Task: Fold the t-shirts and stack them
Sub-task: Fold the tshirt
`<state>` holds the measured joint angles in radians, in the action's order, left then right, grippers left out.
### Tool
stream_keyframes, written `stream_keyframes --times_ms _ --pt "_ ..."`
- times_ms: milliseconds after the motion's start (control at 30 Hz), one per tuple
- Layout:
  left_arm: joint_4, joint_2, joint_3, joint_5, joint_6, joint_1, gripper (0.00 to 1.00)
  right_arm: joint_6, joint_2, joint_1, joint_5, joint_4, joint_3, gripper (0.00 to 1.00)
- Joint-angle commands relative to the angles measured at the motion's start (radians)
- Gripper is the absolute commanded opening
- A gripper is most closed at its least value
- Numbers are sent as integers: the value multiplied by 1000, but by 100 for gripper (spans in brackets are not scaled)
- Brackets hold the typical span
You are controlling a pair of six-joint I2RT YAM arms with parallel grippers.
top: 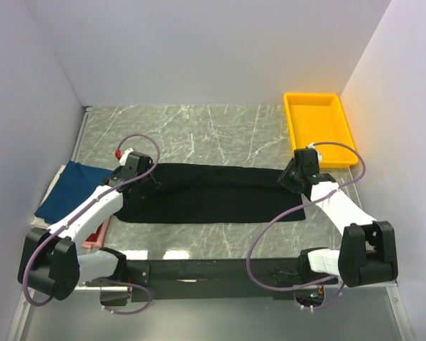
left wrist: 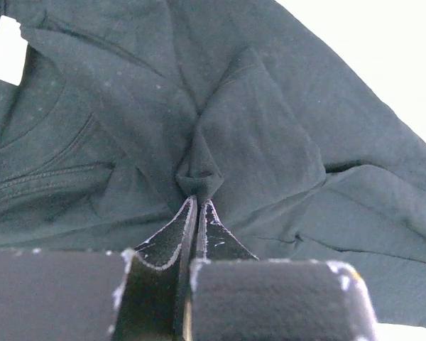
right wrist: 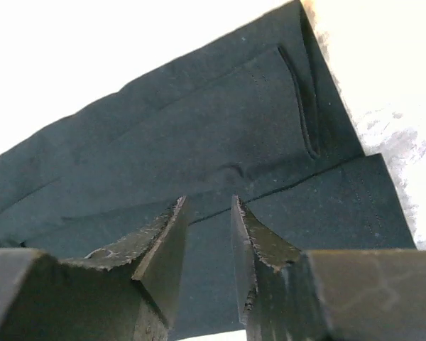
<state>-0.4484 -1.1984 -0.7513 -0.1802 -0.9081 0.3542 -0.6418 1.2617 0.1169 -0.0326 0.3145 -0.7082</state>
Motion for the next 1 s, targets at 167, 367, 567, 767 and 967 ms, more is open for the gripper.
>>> stream_keyframes --times_ms 167,367,567,767,967 --pt "-4 46 35 1 -18 3 0 24 -13 -6 -47 24 -51 42" --pt "8 65 53 8 -20 5 1 31 73 -97 -3 17 -66 45" --pt "20 62 58 21 -14 3 0 33 125 -181 118 17 -103 48" --pt "19 68 58 12 -2 3 0 14 154 -186 114 -15 -80 48" --pt "17 56 46 10 9 3 0 13 192 -192 120 -38 -70 37"
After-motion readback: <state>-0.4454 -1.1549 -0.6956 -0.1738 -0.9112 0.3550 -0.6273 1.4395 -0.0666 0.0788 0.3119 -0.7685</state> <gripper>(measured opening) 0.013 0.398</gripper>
